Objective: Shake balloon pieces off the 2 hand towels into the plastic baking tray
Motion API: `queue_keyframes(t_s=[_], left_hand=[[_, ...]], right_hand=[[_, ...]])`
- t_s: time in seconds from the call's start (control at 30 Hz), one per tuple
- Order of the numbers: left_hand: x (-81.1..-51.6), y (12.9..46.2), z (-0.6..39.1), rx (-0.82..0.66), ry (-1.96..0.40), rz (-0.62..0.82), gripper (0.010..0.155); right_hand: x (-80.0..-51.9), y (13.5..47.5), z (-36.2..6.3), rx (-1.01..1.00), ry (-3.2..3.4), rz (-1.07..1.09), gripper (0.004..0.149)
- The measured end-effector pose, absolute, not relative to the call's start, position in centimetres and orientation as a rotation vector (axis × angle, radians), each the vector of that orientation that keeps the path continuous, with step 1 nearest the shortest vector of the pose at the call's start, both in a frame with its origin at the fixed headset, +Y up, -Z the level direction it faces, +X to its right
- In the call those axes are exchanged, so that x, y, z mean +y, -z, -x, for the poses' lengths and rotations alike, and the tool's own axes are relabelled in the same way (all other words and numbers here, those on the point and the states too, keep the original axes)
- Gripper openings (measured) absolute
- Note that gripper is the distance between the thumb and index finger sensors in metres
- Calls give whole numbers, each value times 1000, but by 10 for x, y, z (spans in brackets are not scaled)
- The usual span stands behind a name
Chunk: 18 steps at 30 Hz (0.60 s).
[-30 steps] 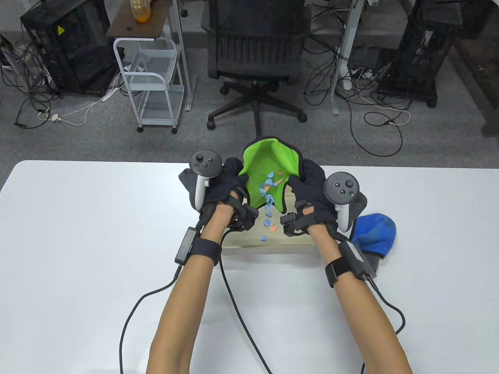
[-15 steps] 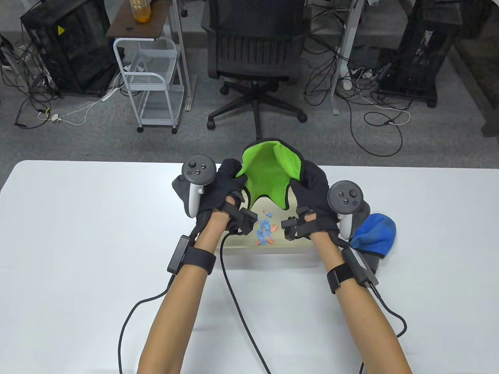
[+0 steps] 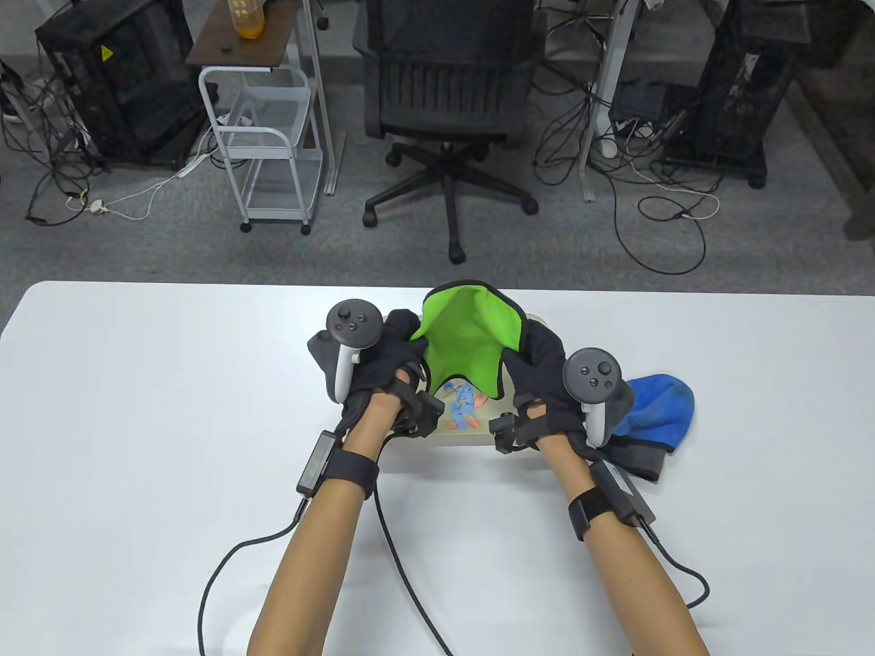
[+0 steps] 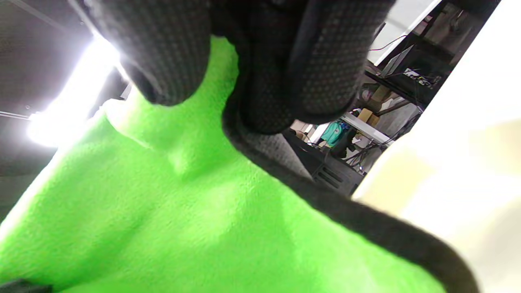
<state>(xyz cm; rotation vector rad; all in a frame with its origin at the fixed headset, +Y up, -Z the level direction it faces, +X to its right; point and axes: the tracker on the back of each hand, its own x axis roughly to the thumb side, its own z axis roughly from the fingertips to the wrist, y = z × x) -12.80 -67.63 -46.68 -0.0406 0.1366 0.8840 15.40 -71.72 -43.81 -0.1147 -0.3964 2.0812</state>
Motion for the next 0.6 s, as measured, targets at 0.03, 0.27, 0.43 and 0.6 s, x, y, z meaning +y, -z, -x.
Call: queue_keyframes(t_s=[0.03, 0.27, 0.43, 0.6], left_hand=[[-674, 467, 128, 133, -886, 38, 39], [-631, 465, 120, 109, -962, 22, 39], [-608, 461, 108, 87, -916, 34, 39], [-598, 455, 100, 69, -869, 24, 39]], right_hand=[[-718, 438, -156, -387, -2086, 124, 42], [-714, 430, -174, -138, -2046, 60, 74], [-727, 401, -187, -46, -2097, -14, 85], [-743, 352, -190, -27, -2345, -117, 83]])
